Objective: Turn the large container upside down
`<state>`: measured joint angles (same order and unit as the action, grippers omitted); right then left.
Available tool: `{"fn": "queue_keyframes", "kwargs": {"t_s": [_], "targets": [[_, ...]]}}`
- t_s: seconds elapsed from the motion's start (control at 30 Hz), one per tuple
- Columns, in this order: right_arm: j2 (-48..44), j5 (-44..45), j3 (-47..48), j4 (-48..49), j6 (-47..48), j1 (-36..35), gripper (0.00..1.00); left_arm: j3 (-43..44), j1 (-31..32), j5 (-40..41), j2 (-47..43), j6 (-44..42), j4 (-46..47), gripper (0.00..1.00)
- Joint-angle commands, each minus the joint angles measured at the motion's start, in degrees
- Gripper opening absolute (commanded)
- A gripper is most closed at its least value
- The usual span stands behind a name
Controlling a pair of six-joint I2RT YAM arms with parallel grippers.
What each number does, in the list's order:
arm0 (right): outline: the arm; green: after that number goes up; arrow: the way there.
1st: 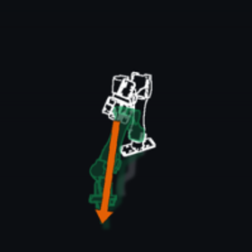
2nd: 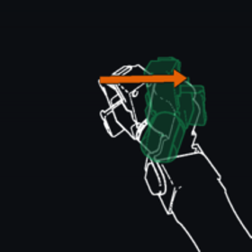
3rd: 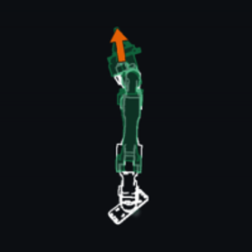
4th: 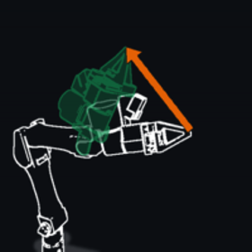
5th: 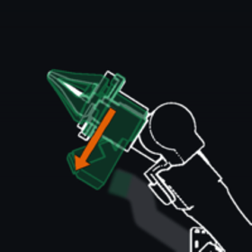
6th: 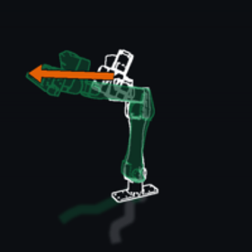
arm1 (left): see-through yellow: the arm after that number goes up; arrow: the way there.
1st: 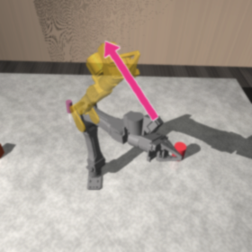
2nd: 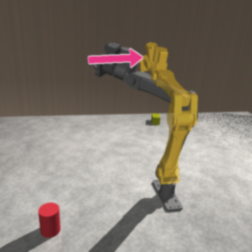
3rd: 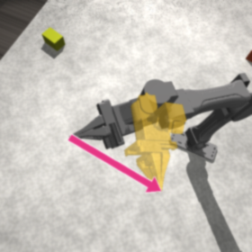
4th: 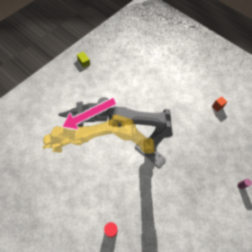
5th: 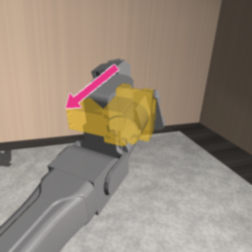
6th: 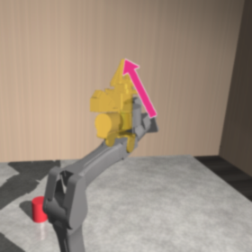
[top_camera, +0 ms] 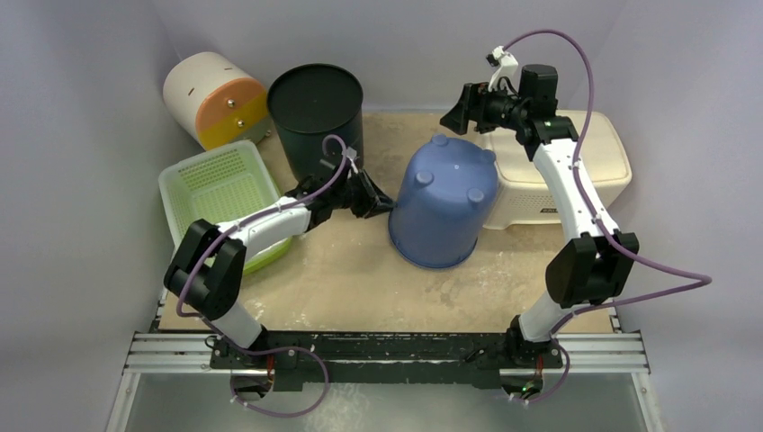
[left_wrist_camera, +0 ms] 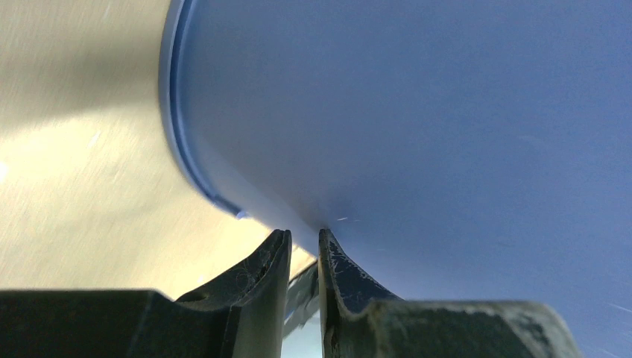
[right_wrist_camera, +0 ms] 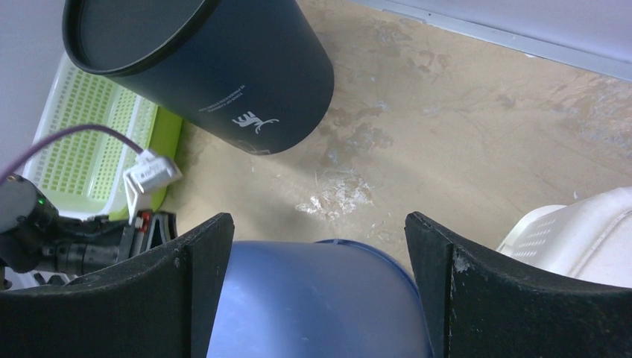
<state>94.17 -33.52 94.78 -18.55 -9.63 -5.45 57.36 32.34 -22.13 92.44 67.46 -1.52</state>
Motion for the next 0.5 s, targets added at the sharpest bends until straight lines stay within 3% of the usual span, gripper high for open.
{"fn": "queue_keyframes", "kwargs": {"t_s": [0.0,0.17,0.3,0.47], "targets": [[-5.0,3.5,2.3,0.2,2.1,0.1,0.88,6.3,-0.1,10.2,1.0,3.3,9.1,0.17],[-11.3,3.8,-1.9,0.0,5.4,0.0,0.88,7.2,-0.8,12.6,-1.0,-3.9,-1.2,0.17],[-17.0,-0.4,-5.0,0.5,5.4,-0.1,0.88,4.7,-0.9,16.5,-4.6,-11.0,-10.8,0.20],[-22.0,-8.9,-7.3,-5.5,6.2,-0.8,0.88,2.3,-0.9,21.8,-10.4,-14.6,-18.3,0.23]]}}
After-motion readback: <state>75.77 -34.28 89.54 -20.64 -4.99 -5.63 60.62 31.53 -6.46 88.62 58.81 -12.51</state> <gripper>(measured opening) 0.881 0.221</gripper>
